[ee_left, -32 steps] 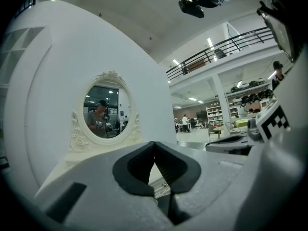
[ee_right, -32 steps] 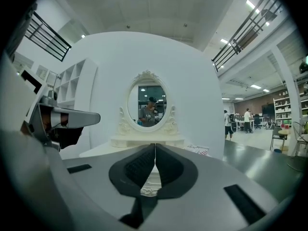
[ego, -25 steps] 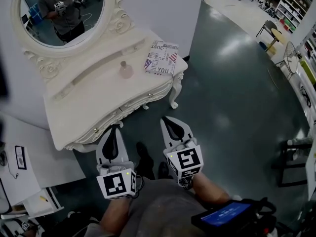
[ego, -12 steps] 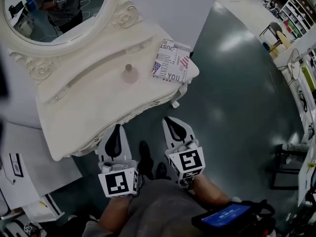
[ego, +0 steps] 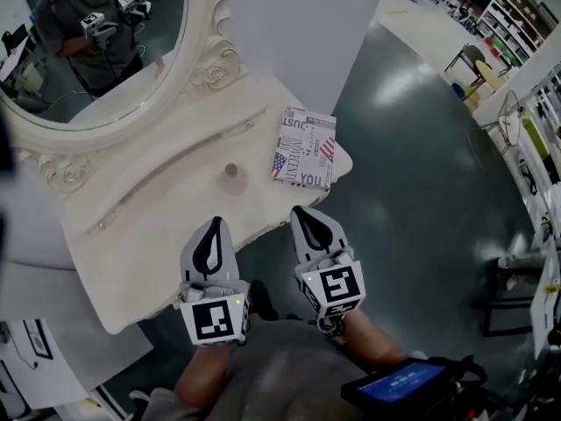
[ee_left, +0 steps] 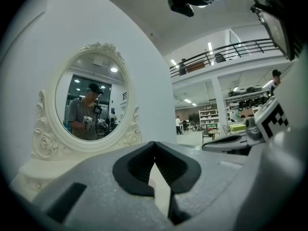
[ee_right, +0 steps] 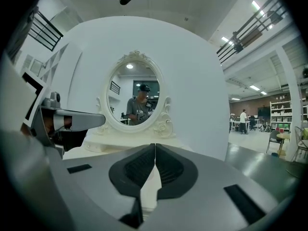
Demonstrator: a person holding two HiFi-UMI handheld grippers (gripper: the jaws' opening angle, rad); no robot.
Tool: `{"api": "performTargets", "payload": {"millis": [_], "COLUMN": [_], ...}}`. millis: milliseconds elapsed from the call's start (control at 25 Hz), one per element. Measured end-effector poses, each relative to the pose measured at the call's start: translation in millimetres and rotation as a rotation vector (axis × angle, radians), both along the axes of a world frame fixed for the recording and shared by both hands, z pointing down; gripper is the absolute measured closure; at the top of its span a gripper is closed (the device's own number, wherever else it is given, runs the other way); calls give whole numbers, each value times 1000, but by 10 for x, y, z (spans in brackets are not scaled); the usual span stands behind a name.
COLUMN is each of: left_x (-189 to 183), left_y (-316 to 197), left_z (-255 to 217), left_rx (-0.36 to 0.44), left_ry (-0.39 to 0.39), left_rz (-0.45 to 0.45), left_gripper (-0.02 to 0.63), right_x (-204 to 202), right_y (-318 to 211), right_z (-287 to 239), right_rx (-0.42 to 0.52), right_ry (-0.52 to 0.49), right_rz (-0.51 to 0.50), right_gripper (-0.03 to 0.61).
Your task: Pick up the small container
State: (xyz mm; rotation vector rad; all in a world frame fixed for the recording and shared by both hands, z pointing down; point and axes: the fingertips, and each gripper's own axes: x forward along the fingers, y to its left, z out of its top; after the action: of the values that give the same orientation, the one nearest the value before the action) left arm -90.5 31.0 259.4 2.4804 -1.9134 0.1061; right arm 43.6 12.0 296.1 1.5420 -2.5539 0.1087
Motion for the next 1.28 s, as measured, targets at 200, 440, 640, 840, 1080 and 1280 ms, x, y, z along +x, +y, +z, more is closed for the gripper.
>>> {"api": "performTargets", "payload": {"millis": [200, 440, 640, 840, 1080, 1280], "left_x": [-2, 2, -7, -20, 47, 106], "left_y": [-369, -656, -752, -852, -1104, -1256], "left_z": [-59, -103, 0, 100, 216, 453], "left_rx": [26, 63, 27, -3, -23, -59], "left_ry": [-7, -2, -15, -12, -18, -24], "left_rz": [47, 101, 118, 111, 120, 138], "left_gripper": [598, 598, 598, 598, 598, 597], "right_x": [33, 27, -6, -27, -37, -100], "right_y": [-304, -487, -575, -665, -945, -1121], "right_z": [-136, -189, -162, -150, -73, 7], "right_rx": [39, 62, 58, 49, 26, 0], "right_ry": [-1, -5, 4, 10, 7, 8], "right_rz": [57, 103, 108, 99, 79, 34], "right_gripper": [565, 565, 565, 565, 565, 565]}}
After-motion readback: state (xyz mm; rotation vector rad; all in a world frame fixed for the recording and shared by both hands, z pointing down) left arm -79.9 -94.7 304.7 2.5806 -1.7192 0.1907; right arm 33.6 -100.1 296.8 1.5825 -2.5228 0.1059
